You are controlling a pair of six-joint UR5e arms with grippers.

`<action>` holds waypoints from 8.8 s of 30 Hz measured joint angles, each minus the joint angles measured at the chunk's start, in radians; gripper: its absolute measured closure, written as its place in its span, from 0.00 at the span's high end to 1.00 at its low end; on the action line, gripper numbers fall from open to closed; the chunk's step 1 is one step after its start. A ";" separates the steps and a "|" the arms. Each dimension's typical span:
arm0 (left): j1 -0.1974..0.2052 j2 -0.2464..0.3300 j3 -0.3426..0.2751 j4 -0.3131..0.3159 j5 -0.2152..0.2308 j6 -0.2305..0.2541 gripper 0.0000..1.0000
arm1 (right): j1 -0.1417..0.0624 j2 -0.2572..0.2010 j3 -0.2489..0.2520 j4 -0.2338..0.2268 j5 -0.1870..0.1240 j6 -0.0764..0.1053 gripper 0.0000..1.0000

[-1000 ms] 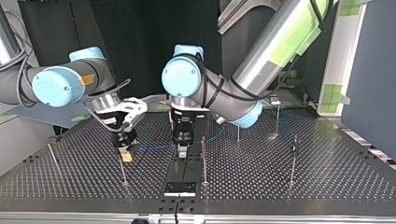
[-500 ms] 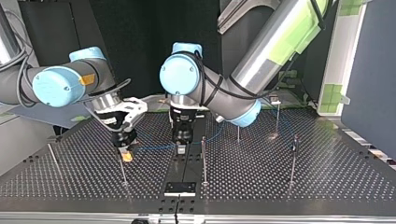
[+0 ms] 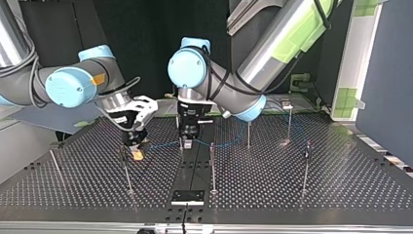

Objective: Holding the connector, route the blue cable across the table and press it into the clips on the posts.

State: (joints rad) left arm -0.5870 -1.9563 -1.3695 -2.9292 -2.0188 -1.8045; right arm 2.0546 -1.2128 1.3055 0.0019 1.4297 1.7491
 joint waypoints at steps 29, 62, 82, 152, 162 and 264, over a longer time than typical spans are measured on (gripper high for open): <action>0.009 -0.076 -0.256 0.256 0.121 -0.009 0.00 | -0.021 0.009 0.255 -0.220 0.005 0.042 0.00; 0.023 -0.221 -0.284 0.401 0.252 -0.038 0.00 | -0.066 0.102 0.412 -0.351 0.007 0.033 0.00; 0.076 -0.280 -0.197 0.380 0.256 -0.038 0.00 | -0.117 0.139 0.383 -0.364 -0.004 0.032 0.00; 0.118 -0.350 0.031 -0.018 0.253 0.037 1.00 | -0.225 0.188 0.296 -0.364 -0.029 0.034 0.00; 0.111 -0.268 -0.050 0.027 0.280 0.049 1.00 | -0.225 0.191 0.297 -0.362 -0.029 0.034 0.00; -0.179 -0.582 0.455 0.008 -0.130 -0.019 1.00 | -0.293 0.190 0.282 -0.331 -0.052 0.024 0.00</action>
State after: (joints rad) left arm -0.7657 -2.5380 -0.9140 -2.9211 -2.1489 -1.8231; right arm 1.7617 -1.0225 1.5872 -0.3296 1.3774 1.7733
